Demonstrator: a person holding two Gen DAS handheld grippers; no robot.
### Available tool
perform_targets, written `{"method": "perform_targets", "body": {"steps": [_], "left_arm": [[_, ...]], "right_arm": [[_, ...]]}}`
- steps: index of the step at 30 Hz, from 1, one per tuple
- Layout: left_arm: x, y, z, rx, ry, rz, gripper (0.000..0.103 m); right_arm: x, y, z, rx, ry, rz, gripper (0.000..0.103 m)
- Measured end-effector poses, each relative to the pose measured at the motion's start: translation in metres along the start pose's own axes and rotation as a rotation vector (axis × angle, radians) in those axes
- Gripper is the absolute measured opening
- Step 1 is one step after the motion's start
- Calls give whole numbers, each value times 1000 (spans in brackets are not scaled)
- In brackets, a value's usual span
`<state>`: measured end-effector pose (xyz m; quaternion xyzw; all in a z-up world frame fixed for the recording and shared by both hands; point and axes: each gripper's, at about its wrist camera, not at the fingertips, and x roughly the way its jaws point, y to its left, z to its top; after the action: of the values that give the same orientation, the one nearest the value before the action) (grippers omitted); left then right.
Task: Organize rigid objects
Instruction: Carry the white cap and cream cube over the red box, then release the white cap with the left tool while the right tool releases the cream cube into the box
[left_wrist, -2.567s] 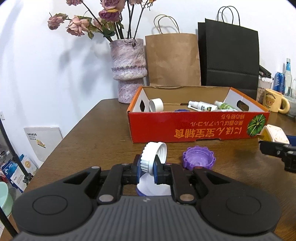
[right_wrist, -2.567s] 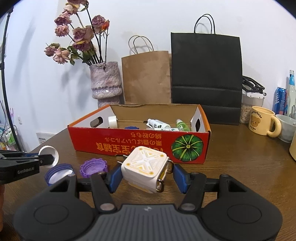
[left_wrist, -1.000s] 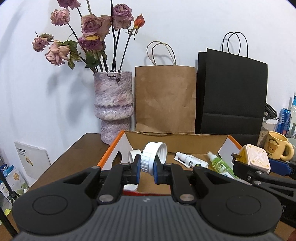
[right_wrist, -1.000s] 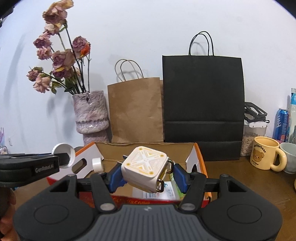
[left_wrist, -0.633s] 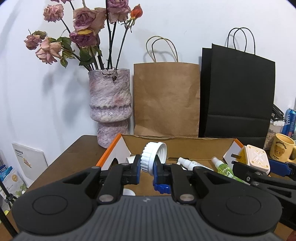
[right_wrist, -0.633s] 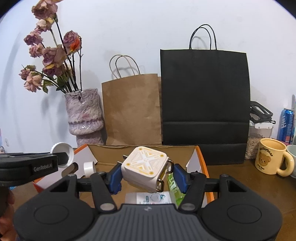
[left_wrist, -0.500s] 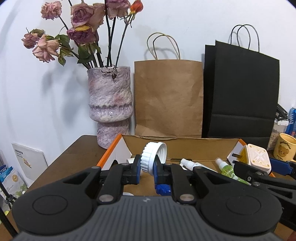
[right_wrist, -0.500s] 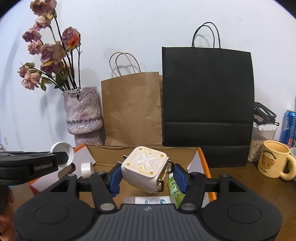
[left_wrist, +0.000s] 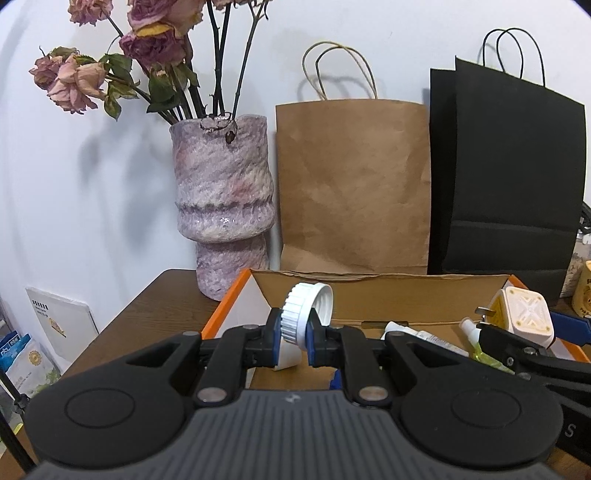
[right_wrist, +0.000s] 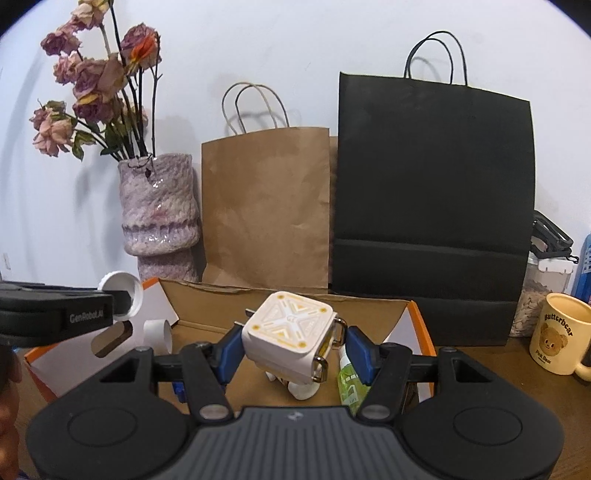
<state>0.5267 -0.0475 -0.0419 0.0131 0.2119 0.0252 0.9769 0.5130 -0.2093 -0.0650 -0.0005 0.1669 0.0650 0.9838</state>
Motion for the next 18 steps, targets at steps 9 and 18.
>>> {"method": "perform_targets", "body": {"steps": [9,18], "left_arm": [[2,2,-1,6,-9,20,85],[-1,2,0,2,-33,56,103]], "right_arm": [[6,-4,-5,13,45,-3,70],[0,-6,-6,15,21,-51,103]]}}
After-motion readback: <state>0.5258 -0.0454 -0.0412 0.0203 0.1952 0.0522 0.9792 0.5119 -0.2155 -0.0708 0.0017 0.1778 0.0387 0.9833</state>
